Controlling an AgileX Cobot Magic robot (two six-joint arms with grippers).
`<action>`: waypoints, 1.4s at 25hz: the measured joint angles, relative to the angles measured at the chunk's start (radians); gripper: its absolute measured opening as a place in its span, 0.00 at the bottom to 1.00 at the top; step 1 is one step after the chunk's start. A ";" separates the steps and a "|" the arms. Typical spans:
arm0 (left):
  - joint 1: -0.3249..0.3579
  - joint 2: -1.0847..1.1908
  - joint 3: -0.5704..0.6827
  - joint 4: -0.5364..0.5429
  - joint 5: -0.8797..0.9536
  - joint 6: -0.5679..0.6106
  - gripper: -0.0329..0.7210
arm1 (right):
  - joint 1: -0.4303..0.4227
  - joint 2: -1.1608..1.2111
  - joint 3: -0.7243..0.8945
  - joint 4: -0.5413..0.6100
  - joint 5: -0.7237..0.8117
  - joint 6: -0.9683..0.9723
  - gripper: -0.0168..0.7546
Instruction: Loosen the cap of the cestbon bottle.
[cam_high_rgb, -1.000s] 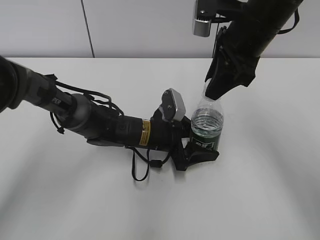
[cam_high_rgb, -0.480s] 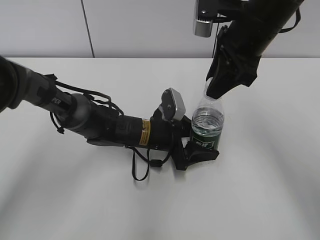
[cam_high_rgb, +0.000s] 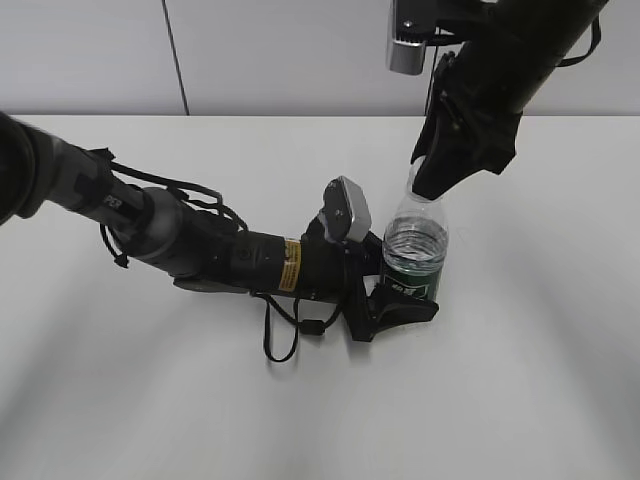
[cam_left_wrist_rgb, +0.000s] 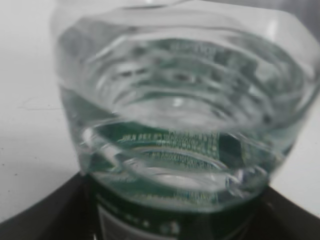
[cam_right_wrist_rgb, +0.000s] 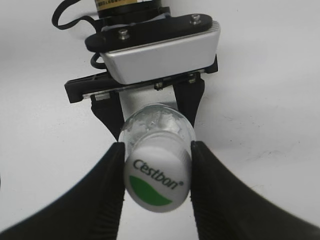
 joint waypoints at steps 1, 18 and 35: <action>0.000 0.000 0.000 0.001 0.000 0.001 0.76 | 0.000 0.000 0.000 0.000 0.001 0.000 0.42; 0.000 0.000 0.000 0.000 -0.002 0.004 0.76 | 0.000 -0.002 0.000 0.005 0.007 -0.154 0.42; 0.000 0.000 0.000 0.000 -0.004 0.005 0.76 | 0.000 -0.002 0.000 0.013 0.006 -0.178 0.42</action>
